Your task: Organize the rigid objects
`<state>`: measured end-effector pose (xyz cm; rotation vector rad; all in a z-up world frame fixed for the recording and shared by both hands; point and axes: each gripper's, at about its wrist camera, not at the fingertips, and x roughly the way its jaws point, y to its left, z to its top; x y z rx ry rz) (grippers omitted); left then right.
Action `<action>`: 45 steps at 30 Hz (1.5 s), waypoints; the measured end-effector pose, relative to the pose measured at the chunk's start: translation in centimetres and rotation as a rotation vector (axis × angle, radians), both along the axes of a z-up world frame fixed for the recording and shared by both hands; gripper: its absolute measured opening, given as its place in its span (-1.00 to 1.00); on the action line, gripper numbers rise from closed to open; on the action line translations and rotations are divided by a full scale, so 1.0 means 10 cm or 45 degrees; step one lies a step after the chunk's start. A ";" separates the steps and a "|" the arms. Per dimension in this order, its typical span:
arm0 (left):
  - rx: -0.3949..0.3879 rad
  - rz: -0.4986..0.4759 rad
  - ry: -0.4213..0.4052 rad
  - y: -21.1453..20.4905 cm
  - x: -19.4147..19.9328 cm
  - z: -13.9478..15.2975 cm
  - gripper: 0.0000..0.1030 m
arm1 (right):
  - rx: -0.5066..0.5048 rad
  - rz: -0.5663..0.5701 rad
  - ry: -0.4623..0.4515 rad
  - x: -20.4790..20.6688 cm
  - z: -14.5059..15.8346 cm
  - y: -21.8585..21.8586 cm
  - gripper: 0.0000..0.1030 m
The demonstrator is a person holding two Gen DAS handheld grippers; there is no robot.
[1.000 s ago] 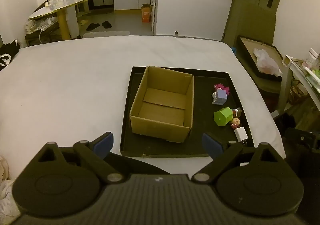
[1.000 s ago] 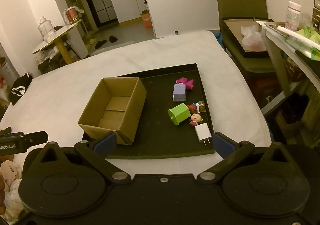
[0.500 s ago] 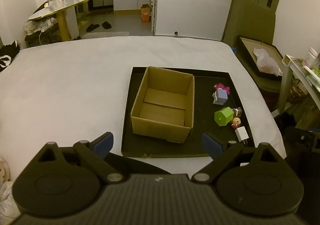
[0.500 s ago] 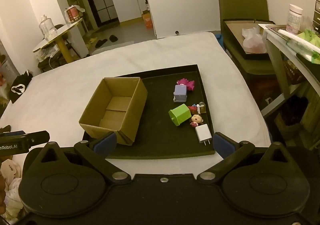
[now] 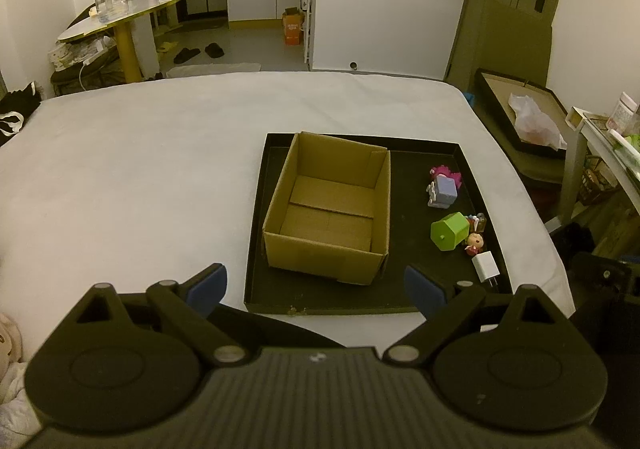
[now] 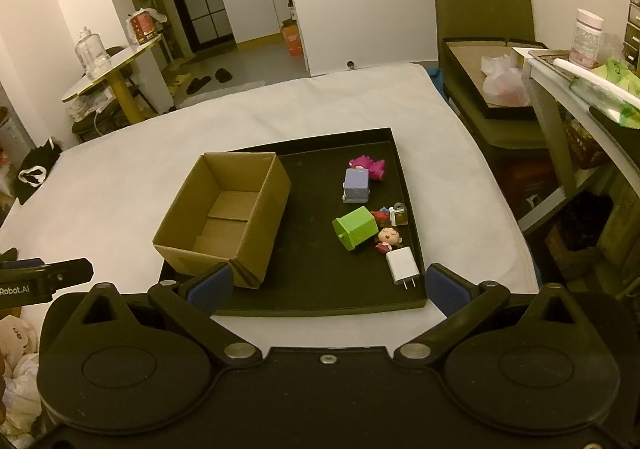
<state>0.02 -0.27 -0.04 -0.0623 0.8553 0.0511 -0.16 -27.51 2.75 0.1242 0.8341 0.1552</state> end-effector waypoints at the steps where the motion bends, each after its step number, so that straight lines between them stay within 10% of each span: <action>1: 0.000 -0.001 -0.001 0.00 0.00 0.00 0.84 | -0.008 -0.001 -0.002 -0.01 0.00 0.02 1.00; 45: -0.004 0.000 -0.005 -0.01 0.00 0.02 0.84 | -0.023 -0.009 -0.001 -0.03 0.01 -0.03 1.00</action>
